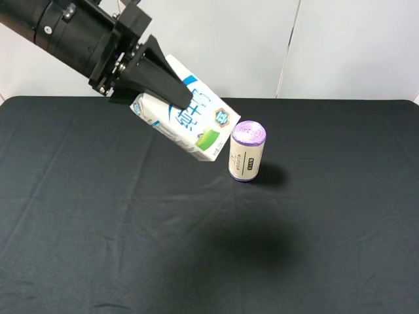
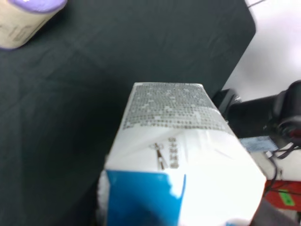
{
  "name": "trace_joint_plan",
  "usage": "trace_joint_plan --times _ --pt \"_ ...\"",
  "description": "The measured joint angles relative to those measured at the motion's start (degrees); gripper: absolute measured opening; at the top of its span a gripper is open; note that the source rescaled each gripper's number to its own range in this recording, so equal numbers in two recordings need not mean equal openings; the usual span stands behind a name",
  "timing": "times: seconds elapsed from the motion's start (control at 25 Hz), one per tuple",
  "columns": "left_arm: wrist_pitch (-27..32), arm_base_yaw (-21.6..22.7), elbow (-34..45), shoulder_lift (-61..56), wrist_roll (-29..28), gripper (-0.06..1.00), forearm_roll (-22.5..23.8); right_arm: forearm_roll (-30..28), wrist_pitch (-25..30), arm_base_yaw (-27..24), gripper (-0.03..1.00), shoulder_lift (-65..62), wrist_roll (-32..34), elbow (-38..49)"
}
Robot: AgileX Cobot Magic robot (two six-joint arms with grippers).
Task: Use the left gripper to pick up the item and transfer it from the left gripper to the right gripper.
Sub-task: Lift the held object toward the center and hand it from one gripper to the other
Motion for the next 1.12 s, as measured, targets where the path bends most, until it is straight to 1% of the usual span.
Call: trace_joint_plan --times 0.24,0.44,0.6,0.72,0.88,1.12 --pt "-1.04 0.0 0.0 0.0 0.05 0.01 -0.54 -0.66 -2.84 12.09 1.0 6.51 -4.4 -2.83" --pt "-2.11 0.0 0.0 0.0 0.05 0.01 -0.68 -3.79 -5.01 21.38 1.0 13.86 -5.77 -4.74" --pt "-2.11 0.0 0.0 0.0 0.05 0.01 -0.68 -6.58 -7.66 27.35 1.0 20.99 -5.95 -7.37" --pt "-2.11 0.0 0.0 0.0 0.05 0.01 -0.68 -8.81 -9.83 30.82 1.0 26.81 -5.99 -9.98" --pt "-2.22 0.0 0.0 0.0 0.05 0.01 -0.68 -9.98 -12.33 34.56 1.0 33.3 -5.99 -13.55" --pt "-4.73 0.0 0.0 0.0 -0.59 0.01 -0.68 -11.41 -16.04 39.67 1.0 40.47 -5.93 -15.86"
